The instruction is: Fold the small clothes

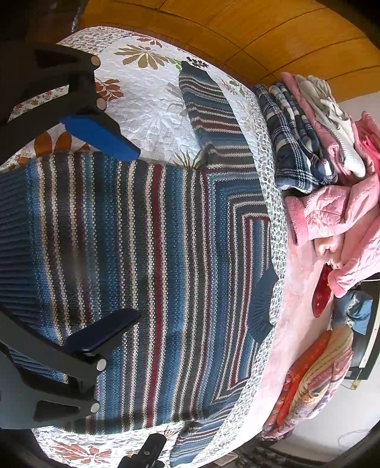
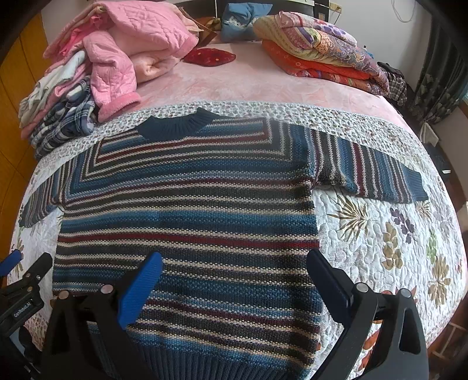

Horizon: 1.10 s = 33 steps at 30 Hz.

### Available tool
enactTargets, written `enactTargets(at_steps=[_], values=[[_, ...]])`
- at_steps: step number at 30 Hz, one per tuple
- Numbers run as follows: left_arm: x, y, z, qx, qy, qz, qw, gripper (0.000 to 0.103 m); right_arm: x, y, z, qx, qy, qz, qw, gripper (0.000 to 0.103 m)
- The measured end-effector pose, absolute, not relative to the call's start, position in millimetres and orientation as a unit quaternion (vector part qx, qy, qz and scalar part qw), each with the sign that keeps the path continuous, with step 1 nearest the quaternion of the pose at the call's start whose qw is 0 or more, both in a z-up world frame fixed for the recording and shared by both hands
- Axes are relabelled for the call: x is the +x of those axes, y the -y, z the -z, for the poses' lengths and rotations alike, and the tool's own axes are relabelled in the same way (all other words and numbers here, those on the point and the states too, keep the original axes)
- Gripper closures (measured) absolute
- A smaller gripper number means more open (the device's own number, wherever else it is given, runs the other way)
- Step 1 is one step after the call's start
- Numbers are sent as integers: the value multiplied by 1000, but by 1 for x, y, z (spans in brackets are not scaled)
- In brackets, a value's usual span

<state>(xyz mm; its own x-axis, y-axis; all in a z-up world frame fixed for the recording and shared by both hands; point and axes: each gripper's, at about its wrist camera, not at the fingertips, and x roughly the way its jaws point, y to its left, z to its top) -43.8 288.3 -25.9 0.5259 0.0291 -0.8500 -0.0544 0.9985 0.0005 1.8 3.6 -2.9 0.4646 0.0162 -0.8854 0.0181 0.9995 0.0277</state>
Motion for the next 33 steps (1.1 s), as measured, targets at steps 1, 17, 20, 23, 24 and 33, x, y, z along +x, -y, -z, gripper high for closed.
enactTargets(at_steps=[1, 17, 20, 23, 24, 33], values=[[-44, -288, 26, -12, -486, -24, 874, 3, 2, -4, 3, 17, -517, 1, 856, 4], [-44, -288, 27, -12, -488, -23, 873, 3, 2, -3, 3, 18, -517, 0, 856, 4], [-44, -288, 27, -13, -488, -23, 872, 3, 2, -4, 3, 18, -516, 1, 856, 4], [-45, -288, 28, -13, -488, -23, 872, 3, 3, -4, 0, 19, -515, 0, 857, 4], [-45, -288, 28, -13, -488, -23, 872, 3, 3, -4, 0, 19, -514, 0, 858, 4], [-45, -288, 29, -13, -490, -24, 871, 3, 3, -4, -1, 20, -513, -1, 858, 4]])
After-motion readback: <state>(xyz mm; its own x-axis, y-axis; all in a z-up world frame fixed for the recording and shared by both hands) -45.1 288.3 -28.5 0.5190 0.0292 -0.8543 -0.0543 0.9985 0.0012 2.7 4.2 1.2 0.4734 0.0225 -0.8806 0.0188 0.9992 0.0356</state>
